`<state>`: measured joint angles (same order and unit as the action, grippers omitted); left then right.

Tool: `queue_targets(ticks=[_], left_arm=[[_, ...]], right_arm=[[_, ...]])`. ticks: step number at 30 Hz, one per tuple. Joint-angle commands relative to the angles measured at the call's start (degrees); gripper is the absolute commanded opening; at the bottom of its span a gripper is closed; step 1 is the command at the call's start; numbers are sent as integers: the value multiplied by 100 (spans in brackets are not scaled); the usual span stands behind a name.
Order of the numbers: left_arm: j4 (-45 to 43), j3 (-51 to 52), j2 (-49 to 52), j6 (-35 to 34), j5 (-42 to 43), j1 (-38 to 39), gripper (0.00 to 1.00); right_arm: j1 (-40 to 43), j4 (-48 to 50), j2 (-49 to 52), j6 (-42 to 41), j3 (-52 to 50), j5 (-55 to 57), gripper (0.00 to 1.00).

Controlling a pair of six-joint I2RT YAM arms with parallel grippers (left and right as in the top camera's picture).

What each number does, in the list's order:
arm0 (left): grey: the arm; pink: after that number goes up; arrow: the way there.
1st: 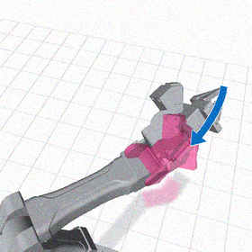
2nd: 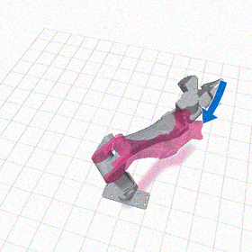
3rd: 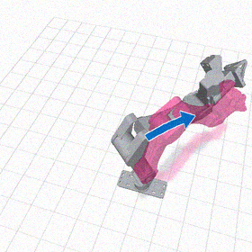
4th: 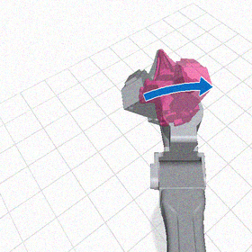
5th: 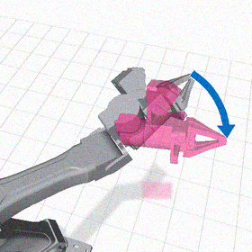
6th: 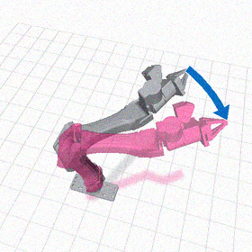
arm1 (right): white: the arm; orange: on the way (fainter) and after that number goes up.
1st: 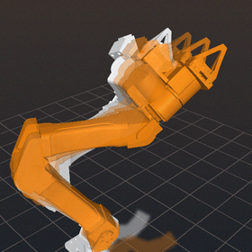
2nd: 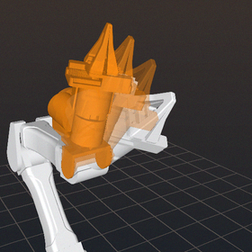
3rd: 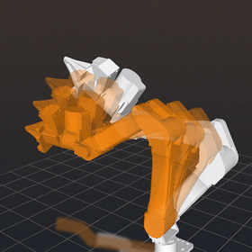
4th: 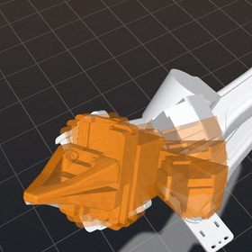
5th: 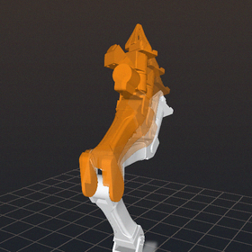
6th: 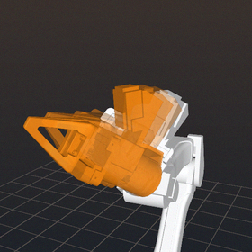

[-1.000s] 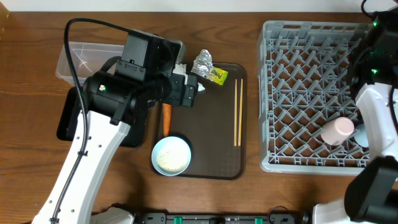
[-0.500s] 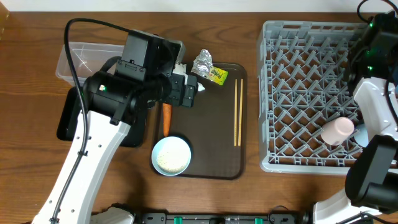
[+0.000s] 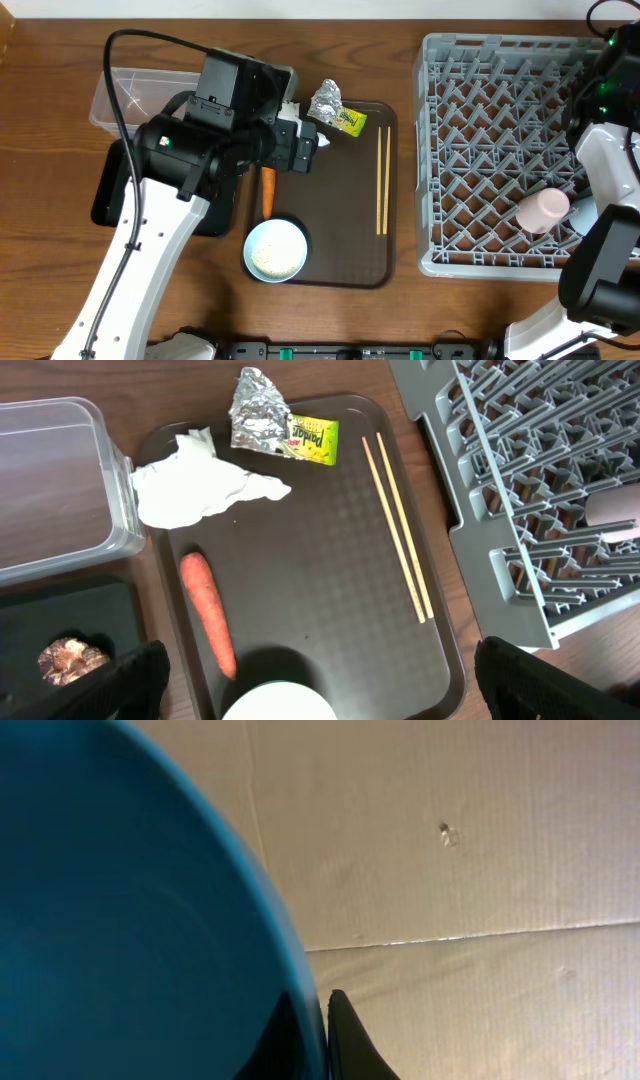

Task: Sort waste into correct bins and load items into the dishwasher rack
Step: 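Carry the blue plate with the right gripper and stand it in the rack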

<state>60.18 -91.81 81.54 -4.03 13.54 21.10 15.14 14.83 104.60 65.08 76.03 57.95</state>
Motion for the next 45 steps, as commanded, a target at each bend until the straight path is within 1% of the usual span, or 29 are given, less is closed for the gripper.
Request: queue_targets(ticks=[1, 5, 8, 9, 10, 11, 12, 14, 15, 16, 21, 27, 32, 38, 45], left_arm=[[17, -31, 11, 59, -15, -13, 98], [17, -31, 11, 59, -15, -13, 98], [17, -31, 11, 61, -17, -13, 98], [17, -31, 11, 61, -17, -13, 98], [17, -31, 11, 61, -20, -13, 98], [17, -31, 11, 59, -37, -13, 98], [17, -31, 11, 59, -61, -13, 98], [17, -31, 11, 59, -79, -13, 98], [17, -31, 11, 59, -79, -13, 98], [17, -31, 11, 59, -76, -13, 98], [50, -31, 11, 59, -76, -13, 98], [57, -31, 11, 59, -79, -13, 98], [57, -31, 11, 59, -79, -13, 98], [57, -31, 11, 59, -79, -13, 98], [37, -31, 11, 61, -85, -13, 98]], right_arm=[[-13, -273, 31, -52, 4, -26, 1], [-42, -1003, 31, -446, 4, -275, 1], [-85, -1276, 31, -671, 4, -315, 1], [-109, -1296, 31, -702, 4, -315, 11], [-157, -1294, 31, -745, 4, -319, 33], [-190, -1296, 31, -745, 4, -341, 52], [-238, -1294, 31, -798, 4, -378, 66], [-330, -1362, 31, -1005, 4, -444, 80], [-382, -1438, 31, -1174, 4, -446, 93], [-428, -1515, 31, -1355, 4, -444, 99], [-505, -1980, 31, -2352, 4, -442, 99], [-509, -2931, 31, -3005, 4, -439, 99], [-509, -3115, -114, -3558, 4, -442, 99], [-592, -3117, -590, -3593, 4, -494, 99], [-1049, -3215, -1174, -3650, 4, -723, 99]])
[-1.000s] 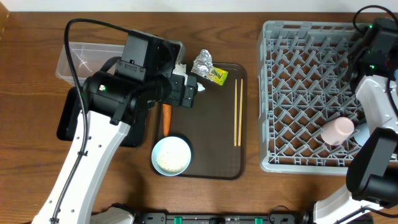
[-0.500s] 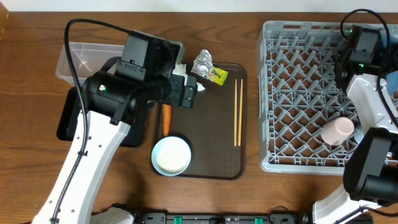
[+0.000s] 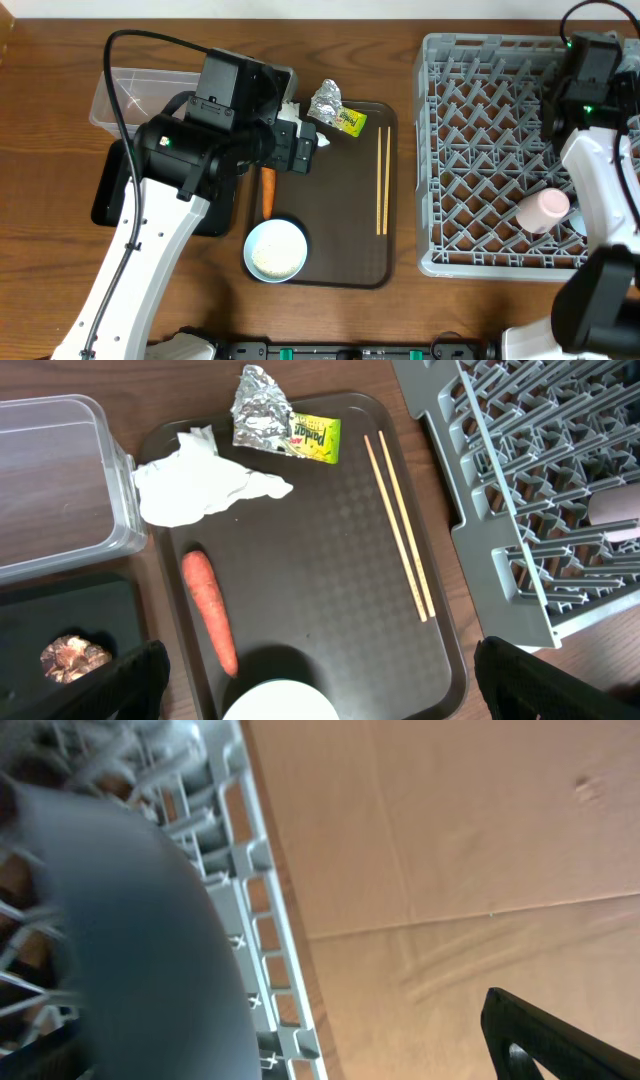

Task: Sort waste into correct bins and load items into the dishwasher rack
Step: 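Carry the blue plate with the right gripper and stand it in the rack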

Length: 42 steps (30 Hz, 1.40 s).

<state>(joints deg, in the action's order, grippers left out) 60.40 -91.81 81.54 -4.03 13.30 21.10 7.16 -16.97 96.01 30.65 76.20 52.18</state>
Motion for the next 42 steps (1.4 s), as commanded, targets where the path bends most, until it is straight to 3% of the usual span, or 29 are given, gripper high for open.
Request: queue_targets(ticks=[1, 9, 15, 23, 28, 36, 42], left_arm=[[15, -31, 11, 61, -83, -13, 98], [55, -31, 11, 411, -472, -20, 98], [144, -31, 7, 426, -546, -28, 98], [149, -31, 7, 424, -544, -28, 98], [162, -31, -22, 229, -538, -28, 98], [501, -31, -160, 184, -551, -31, 99], [820, -31, -151, -96, -846, -35, 91]], right_arm=[[-334, -94, -382, -295, -13, -238, 99], [-828, -835, -787, -1766, -13, -1552, 99], [-870, -1729, -1012, -2931, -13, -3517, 99], [-870, -2470, -1032, -3086, -13, -6793, 99], [-876, -2579, -1023, -3101, -13, -8072, 99], [-1526, -2977, -1016, -3585, -13, -8072, 71], [-2706, -3018, -922, -4634, -13, -6225, 54]])
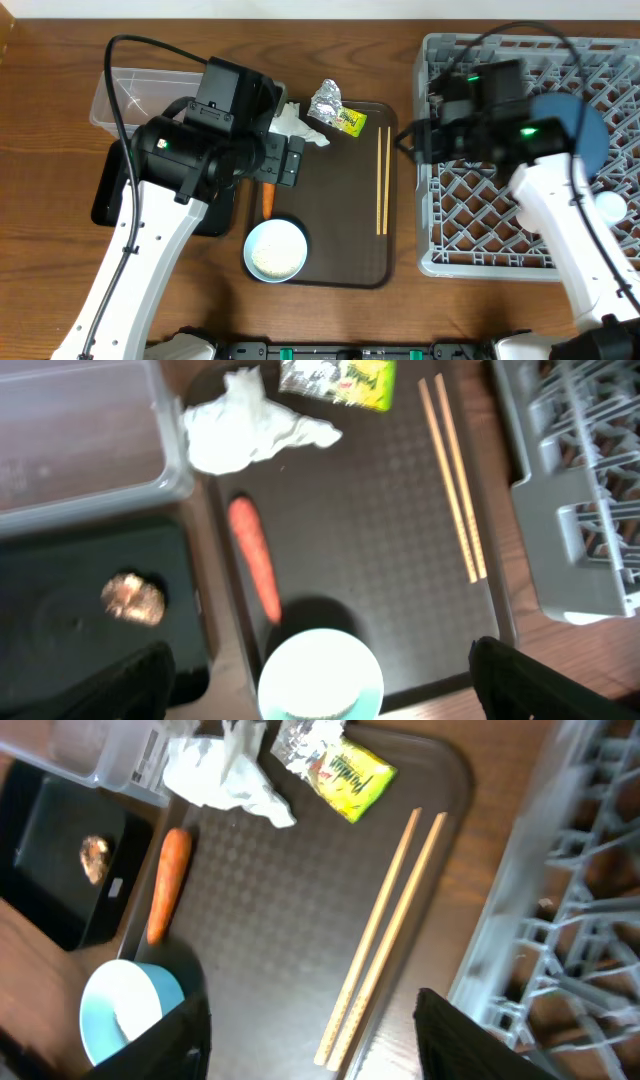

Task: Sort waste into correct bins and load items into the dishwasher rack
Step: 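Carry the blue plate with the right gripper and stand it in the rack, then grasp the white tissue with the left gripper and lift it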

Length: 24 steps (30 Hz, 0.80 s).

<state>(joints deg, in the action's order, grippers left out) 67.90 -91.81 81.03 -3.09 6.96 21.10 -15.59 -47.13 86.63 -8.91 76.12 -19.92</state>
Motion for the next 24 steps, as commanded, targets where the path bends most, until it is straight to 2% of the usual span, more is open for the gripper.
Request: queue_targets(ticks=[1, 6, 12, 24], left_arm=[[109, -31, -101, -205, -214, -42, 87], [459, -31, -98, -669, -492, -256, 85], [656, 31, -85, -839, -468, -470, 85], [-407, 546, 387, -697, -444, -463, 85]], right_arm=[[-605, 2, 70, -874, -4, 1274, 54], [-1176, 87, 337, -1191, -4, 1829, 56], [-1259, 275, 507, -1338, -4, 1836, 56], [-1233, 295, 535, -1316, -4, 1823, 58]])
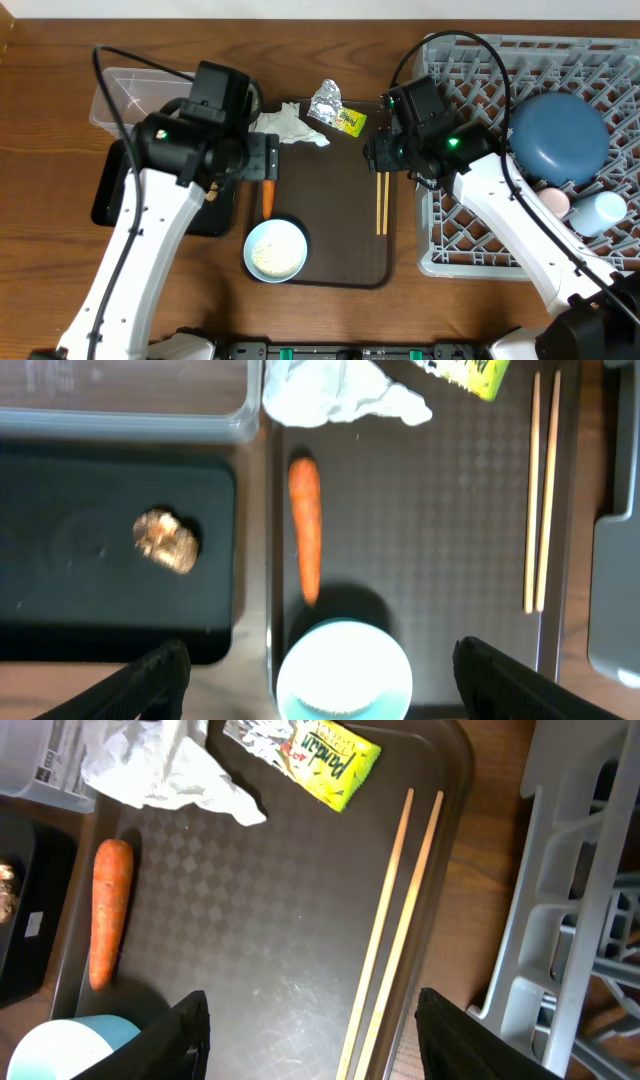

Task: Sort waste into correct bins and load items into the dishwasher rack
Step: 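Grasp the white tissue with the left gripper and lift it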

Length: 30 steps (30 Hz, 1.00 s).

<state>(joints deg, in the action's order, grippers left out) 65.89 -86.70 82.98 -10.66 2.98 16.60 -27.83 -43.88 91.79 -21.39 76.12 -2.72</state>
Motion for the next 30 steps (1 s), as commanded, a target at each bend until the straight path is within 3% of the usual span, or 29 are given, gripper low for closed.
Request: queue_targets(ticks=[1, 11, 18, 23, 30], left_arm=[[-367, 35, 275, 166, -46, -13, 85], [-1991, 35, 1674, 874, 129, -7, 84], [-2927, 35, 2597, 1067, 127, 114, 83], [-3580, 35, 3248, 1069, 129, 149, 80], [-3801, 35, 3886, 1110, 68, 149, 71]], right_arm=[[13, -39, 20, -68, -4, 114, 58], [1185, -264, -791, -151, -4, 385, 87], [1978, -339, -1316, -127, -4, -323, 90], [1987, -481, -1314, -129, -4, -339, 90], [1989, -632, -1314, -131, -4, -339, 89]])
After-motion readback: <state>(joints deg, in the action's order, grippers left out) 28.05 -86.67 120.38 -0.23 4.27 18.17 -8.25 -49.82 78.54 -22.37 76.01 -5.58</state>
